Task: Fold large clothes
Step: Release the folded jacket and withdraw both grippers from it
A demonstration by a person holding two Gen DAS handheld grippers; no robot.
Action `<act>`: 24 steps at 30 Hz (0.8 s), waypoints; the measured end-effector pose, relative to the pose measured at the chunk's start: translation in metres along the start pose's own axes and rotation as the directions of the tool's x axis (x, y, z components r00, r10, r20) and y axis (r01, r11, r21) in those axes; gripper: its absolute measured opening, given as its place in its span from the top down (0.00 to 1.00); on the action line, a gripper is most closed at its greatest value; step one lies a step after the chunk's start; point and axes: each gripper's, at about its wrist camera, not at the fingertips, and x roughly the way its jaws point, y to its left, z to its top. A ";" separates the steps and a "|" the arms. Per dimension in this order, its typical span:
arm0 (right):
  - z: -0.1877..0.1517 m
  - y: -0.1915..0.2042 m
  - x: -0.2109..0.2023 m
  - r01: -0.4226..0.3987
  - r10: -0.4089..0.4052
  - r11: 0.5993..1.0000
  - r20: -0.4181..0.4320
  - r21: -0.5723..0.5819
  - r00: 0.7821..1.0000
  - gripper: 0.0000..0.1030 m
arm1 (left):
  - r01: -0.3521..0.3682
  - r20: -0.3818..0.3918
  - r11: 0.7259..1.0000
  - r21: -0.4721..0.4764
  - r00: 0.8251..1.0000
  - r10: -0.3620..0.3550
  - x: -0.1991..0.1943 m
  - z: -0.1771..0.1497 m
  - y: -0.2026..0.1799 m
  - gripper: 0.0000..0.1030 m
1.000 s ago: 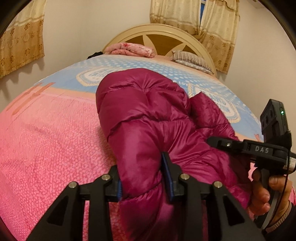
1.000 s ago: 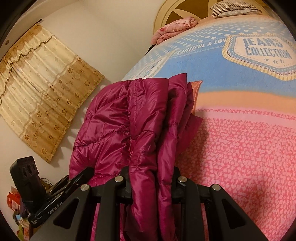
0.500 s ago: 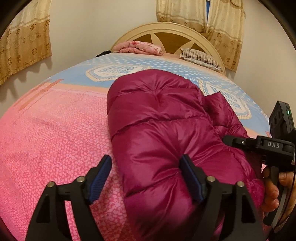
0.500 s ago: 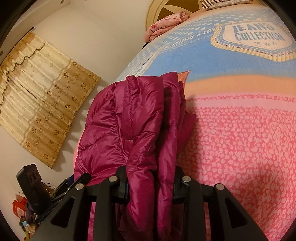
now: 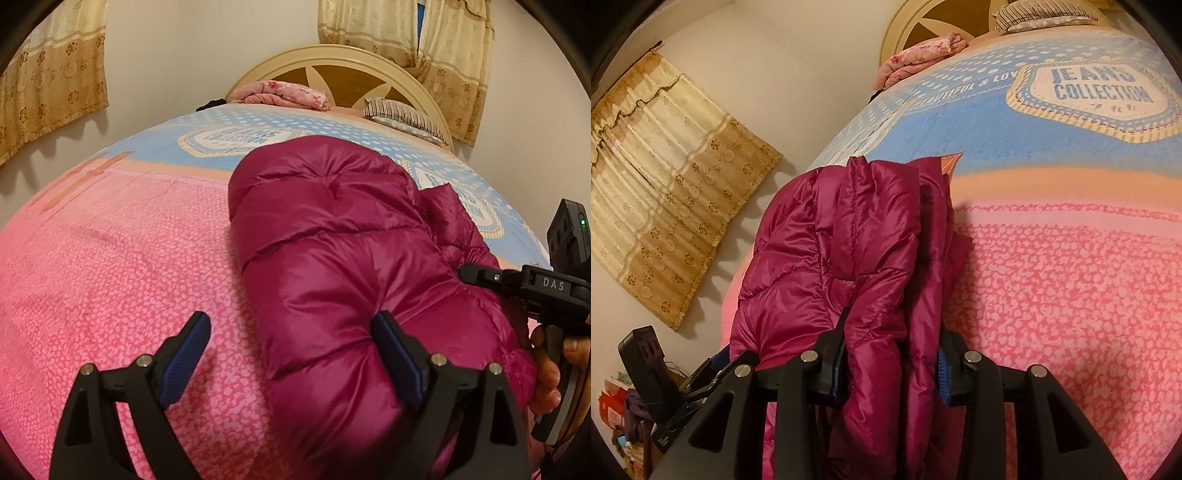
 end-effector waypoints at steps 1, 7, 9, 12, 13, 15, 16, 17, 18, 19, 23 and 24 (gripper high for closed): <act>0.000 0.000 -0.002 0.004 -0.004 1.000 0.003 0.003 1.000 0.61 | 0.000 0.000 1.000 0.000 1.000 0.000 -0.001 0.000 0.000 0.11; 0.004 0.012 -0.035 0.074 -0.072 0.997 0.088 -0.017 0.994 0.60 | -0.029 0.027 0.999 0.031 0.999 0.028 -0.017 0.001 0.001 0.11; 0.005 0.020 -0.043 0.101 -0.097 0.994 0.103 -0.034 0.990 0.60 | -0.027 0.035 0.999 0.034 0.999 0.026 -0.024 0.002 0.001 0.11; 0.002 0.036 -0.055 0.118 -0.108 0.990 0.127 -0.076 0.986 0.60 | -0.024 0.060 0.999 0.039 0.998 0.022 -0.038 0.003 0.002 0.11; 0.000 0.042 -0.059 0.124 -0.111 0.988 0.137 -0.090 0.984 0.60 | -0.024 0.069 0.999 0.039 0.997 0.021 -0.043 0.004 0.002 0.11; -0.006 0.054 -0.065 0.135 -0.117 0.984 0.157 -0.114 0.981 0.60 | -0.021 0.095 0.999 0.043 0.995 0.017 -0.055 0.007 0.002 0.11; -0.010 0.061 -0.070 0.142 -0.120 0.982 0.169 -0.126 0.978 0.60 | -0.024 0.108 0.999 0.046 0.994 0.019 -0.060 0.007 0.001 0.10; -0.012 0.067 -0.073 0.150 -0.125 0.979 0.180 -0.135 0.976 0.59 | -0.028 0.124 0.998 0.050 0.992 0.021 -0.067 0.008 0.000 0.08; -0.016 0.074 -0.077 0.161 -0.131 0.976 0.195 -0.146 0.972 0.59 | -0.031 0.140 0.998 0.051 0.990 0.024 -0.073 0.010 0.000 0.06; -0.019 0.080 -0.081 0.168 -0.133 0.973 0.209 -0.157 0.969 0.57 | -0.034 0.153 0.998 0.048 0.988 0.027 -0.078 0.010 -0.001 0.05; -0.029 0.102 -0.093 0.192 -0.139 0.962 0.258 -0.192 0.956 0.48 | -0.016 0.201 0.999 0.045 0.980 0.006 -0.098 0.016 -0.006 0.04; -0.032 0.108 -0.097 0.200 -0.141 0.958 0.271 -0.203 0.952 0.47 | -0.017 0.209 0.999 0.044 0.978 0.007 -0.101 0.017 -0.007 0.03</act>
